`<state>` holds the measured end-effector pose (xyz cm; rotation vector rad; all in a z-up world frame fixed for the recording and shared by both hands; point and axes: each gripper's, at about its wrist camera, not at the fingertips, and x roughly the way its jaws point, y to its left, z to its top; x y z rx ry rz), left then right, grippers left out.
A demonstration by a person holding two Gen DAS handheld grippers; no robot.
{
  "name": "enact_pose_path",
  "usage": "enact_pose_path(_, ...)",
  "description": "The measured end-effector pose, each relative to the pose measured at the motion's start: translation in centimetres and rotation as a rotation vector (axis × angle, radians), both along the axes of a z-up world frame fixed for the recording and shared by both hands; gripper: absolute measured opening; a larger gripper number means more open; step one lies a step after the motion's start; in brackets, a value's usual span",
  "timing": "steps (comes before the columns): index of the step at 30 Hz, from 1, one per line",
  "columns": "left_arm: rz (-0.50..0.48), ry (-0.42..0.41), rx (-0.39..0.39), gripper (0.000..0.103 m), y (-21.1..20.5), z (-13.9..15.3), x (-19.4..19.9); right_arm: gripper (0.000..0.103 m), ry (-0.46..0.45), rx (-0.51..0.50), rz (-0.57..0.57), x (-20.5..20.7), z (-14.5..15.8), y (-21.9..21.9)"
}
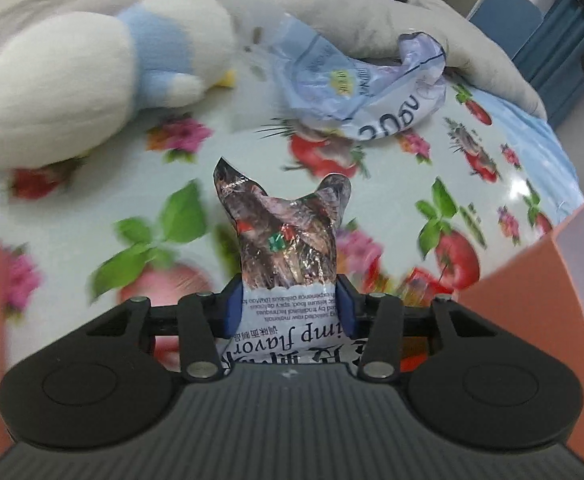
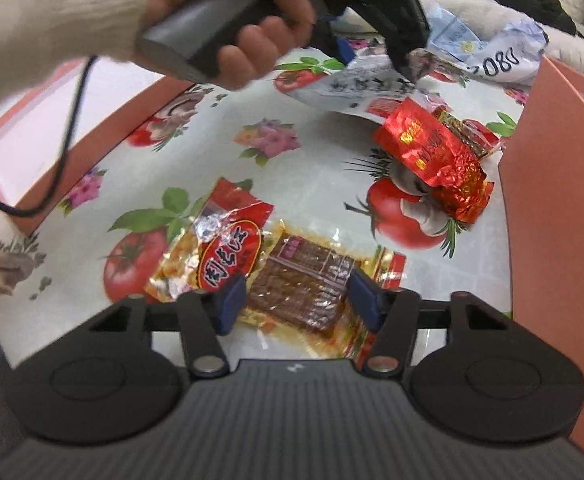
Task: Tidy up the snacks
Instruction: 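Grasp the brown shrimp-flavour packet with the left gripper while the right grasps the meat strip pack, then lift both held packs off the cloth toward the pink box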
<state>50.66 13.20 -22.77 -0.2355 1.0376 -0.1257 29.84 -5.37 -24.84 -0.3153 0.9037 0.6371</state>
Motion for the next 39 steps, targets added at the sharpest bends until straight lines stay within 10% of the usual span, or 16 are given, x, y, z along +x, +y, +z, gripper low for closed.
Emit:
enact_pose_path(17, 0.159, 0.020, -0.072, 0.052, 1.9, 3.7, -20.1, 0.056, -0.001, 0.043, -0.040, -5.7, 2.3, -1.6)
enact_pose_path(20, 0.172, 0.027, -0.119, 0.052, 1.1, 3.5, -23.2, 0.014, 0.012, 0.060, -0.060, -6.6, 3.0, -2.6)
enact_pose_path(27, 0.156, 0.065, -0.079, 0.052, -1.6, 1.6, -27.2, 0.019, 0.075, 0.194, -0.231, -8.0, 3.0, -6.5)
enact_pose_path(30, 0.139, 0.076, -0.047, 0.052, -2.5, 0.9, -27.5, 0.043, 0.107, 0.252, -0.339, -8.2, 2.4, -8.2)
enact_pose_path(39, 0.074, 0.058, 0.037, 0.053, -3.9, -0.1, -27.6, 0.071, 0.138, 0.361, -0.607, -9.8, 0.1, -10.2)
